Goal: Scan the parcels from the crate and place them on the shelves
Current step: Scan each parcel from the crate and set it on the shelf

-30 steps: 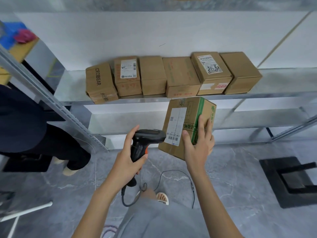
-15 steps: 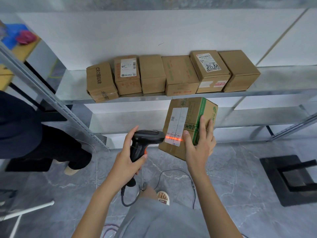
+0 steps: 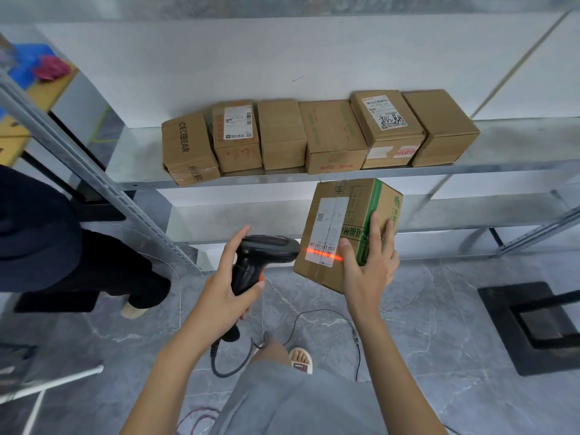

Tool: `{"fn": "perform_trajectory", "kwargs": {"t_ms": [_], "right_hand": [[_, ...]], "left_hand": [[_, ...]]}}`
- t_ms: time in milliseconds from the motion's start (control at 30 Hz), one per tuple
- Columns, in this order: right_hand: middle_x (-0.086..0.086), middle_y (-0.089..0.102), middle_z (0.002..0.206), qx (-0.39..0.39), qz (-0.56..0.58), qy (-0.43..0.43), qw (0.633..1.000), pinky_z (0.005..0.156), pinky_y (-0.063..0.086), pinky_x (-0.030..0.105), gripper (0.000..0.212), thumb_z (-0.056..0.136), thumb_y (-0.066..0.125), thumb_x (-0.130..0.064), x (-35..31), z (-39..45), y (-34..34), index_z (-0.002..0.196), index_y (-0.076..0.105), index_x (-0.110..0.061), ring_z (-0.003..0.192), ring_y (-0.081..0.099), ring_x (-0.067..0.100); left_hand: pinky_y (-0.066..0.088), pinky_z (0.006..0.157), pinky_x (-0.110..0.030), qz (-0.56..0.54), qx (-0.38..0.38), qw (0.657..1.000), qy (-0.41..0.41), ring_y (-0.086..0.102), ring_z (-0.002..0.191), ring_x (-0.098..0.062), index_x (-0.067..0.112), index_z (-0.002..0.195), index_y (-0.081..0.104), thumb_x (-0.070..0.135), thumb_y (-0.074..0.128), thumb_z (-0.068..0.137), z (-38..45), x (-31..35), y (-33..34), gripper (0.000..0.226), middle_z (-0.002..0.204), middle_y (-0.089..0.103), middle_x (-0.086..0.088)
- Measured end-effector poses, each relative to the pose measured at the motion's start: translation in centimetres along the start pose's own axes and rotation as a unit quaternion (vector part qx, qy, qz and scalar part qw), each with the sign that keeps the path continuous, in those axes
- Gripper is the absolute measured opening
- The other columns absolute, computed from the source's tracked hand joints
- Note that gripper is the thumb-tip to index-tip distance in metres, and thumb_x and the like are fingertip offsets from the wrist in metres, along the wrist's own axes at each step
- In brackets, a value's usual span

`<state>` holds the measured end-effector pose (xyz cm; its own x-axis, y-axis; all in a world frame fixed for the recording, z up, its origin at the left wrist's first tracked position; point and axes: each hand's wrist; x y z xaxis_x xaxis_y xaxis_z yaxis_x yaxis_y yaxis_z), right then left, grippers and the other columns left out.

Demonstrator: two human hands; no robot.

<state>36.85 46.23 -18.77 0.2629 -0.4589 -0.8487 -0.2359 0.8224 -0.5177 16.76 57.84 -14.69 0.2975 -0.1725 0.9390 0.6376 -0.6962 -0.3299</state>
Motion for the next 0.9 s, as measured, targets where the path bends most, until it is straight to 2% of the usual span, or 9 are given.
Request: {"fn": "perform_trajectory", "kwargs": {"t_ms": [133, 267, 433, 600, 900], "right_hand": [[-0.012, 0.015, 0.166, -0.003, -0.001, 0.0, 1.0, 0.114, 0.023, 0.058, 0.068, 0.086, 0.052, -0.049, -0.1, -0.1, 0.1, 0.148, 0.023, -0.054, 0.138, 0.027, 0.026], [-0.012, 0.015, 0.166, -0.005, -0.003, 0.0, 1.0, 0.114, 0.024, 0.059, 0.069, 0.086, 0.052, -0.049, -0.2, -0.2, 0.3, 0.148, 0.023, -0.053, 0.139, 0.027, 0.027], [-0.012, 0.014, 0.166, -0.011, -0.004, 0.001, 1.0, 0.114, 0.023, 0.059, 0.068, 0.087, 0.052, -0.049, -0.4, -0.3, 0.6, 0.147, 0.021, -0.055, 0.139, 0.026, 0.026], [-0.012, 0.015, 0.166, -0.012, -0.003, 0.0, 1.0, 0.115, 0.021, 0.059, 0.069, 0.087, 0.052, -0.049, -0.5, -0.3, 0.8, 0.148, 0.022, -0.054, 0.14, 0.025, 0.026], [-0.012, 0.014, 0.166, -0.011, -0.002, 0.001, 1.0, 0.115, 0.021, 0.06, 0.068, 0.086, 0.052, -0.05, -0.6, 0.0, 1.2, 0.146, 0.02, -0.056, 0.141, 0.024, 0.026]], "left_hand": [[0.054, 0.054, -0.028, 0.001, 0.002, 1.0, 0.004, 0.059, 0.055, -0.015, 0.082, 0.133, 0.023, 0.004, 0.067, 0.096, -0.3, -0.1, -0.6, 0.097, 0.091, 0.069, 0.013], [0.054, 0.053, -0.03, 0.0, 0.009, 1.0, -0.001, 0.059, 0.055, -0.016, 0.083, 0.132, 0.023, 0.003, 0.067, 0.096, -0.4, -0.3, -1.0, 0.098, 0.09, 0.069, 0.011], [0.054, 0.052, -0.027, -0.005, 0.022, 1.0, -0.008, 0.06, 0.055, -0.017, 0.082, 0.133, 0.023, 0.004, 0.068, 0.096, -0.6, -0.3, -1.6, 0.097, 0.102, 0.066, 0.002], [0.055, 0.053, -0.028, 0.0, 0.019, 1.0, -0.01, 0.059, 0.053, -0.017, 0.08, 0.135, 0.024, 0.007, 0.069, 0.096, -0.5, -0.4, -1.8, 0.095, 0.095, 0.066, 0.003], [0.054, 0.053, -0.025, 0.0, 0.026, 1.0, -0.01, 0.062, 0.057, -0.015, 0.085, 0.129, 0.023, 0.005, 0.068, 0.096, -0.5, -0.2, -1.7, 0.098, 0.112, 0.063, -0.005]]}}
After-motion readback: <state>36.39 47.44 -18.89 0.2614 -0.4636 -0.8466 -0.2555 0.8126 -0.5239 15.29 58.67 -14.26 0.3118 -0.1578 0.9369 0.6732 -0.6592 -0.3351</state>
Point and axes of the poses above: each hand's wrist, its own z-axis towards the middle knuckle, its own y-axis out of the palm, x = y × z
